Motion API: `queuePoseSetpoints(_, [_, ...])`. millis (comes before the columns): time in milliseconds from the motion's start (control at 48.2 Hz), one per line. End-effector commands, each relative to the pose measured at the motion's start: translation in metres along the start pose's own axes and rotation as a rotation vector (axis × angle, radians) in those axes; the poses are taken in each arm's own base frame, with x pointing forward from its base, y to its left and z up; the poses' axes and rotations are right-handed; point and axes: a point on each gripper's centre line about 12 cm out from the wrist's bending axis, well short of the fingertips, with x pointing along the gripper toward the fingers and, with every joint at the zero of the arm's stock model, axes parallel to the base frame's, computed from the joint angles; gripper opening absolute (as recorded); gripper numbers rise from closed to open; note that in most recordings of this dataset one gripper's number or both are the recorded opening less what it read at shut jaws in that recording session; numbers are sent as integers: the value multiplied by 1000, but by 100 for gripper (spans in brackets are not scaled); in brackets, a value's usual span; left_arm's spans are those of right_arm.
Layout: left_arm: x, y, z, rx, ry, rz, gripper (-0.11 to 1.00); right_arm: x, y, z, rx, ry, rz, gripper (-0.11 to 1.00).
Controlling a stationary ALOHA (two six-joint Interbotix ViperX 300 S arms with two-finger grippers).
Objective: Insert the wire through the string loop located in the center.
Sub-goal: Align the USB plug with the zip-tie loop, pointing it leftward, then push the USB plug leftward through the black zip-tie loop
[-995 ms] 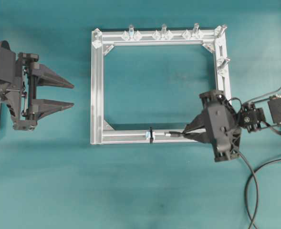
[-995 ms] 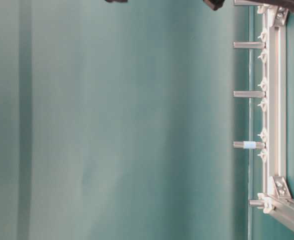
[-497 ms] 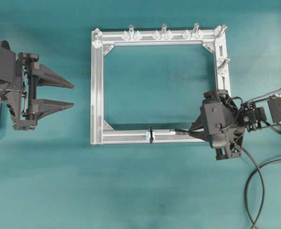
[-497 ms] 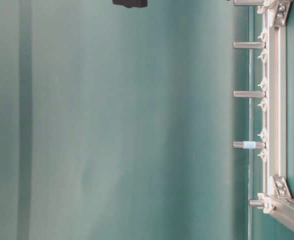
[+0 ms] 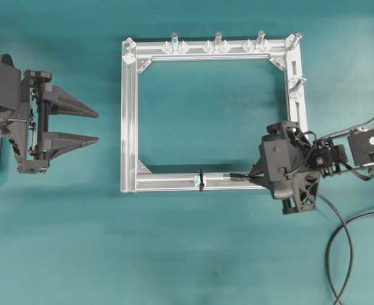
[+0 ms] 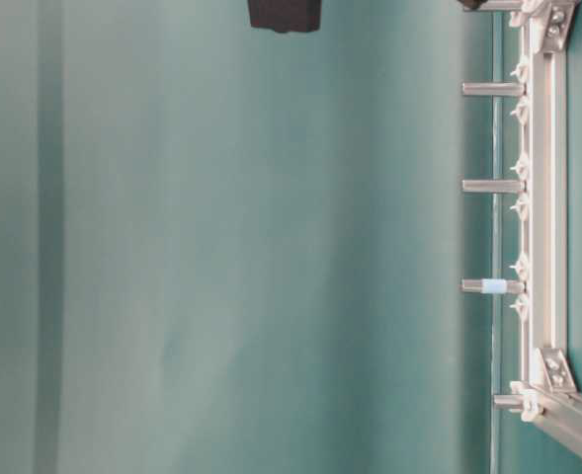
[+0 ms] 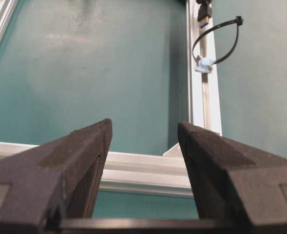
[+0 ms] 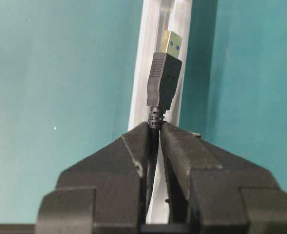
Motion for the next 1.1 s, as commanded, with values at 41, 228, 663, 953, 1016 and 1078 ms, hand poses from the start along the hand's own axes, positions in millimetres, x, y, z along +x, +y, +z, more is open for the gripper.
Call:
queuePoseSetpoints(41, [0,-2,8,6,-24,-6,59,-2,1,10,4,-32,4,10])
queuePoseSetpoints(228, [0,-2,8,6,-23,-6,59,-2,1,10,3,-32,5,10])
queuePoseSetpoints(663, [0,-1,8,6,-24,-5,59,-2,1,11,4,-33,4,10])
queuePoseSetpoints(953, [0,-2,9,6,-24,-6,59,5,3,20,0,-41,6,10])
queuePoseSetpoints(1016, [0,-1,9,7,-26,-5,59,8,3,24,1,-44,6,10])
queuePoseSetpoints(1078, [0,-1,10,7,-27,-5,59,11,3,25,1,-41,5,10])
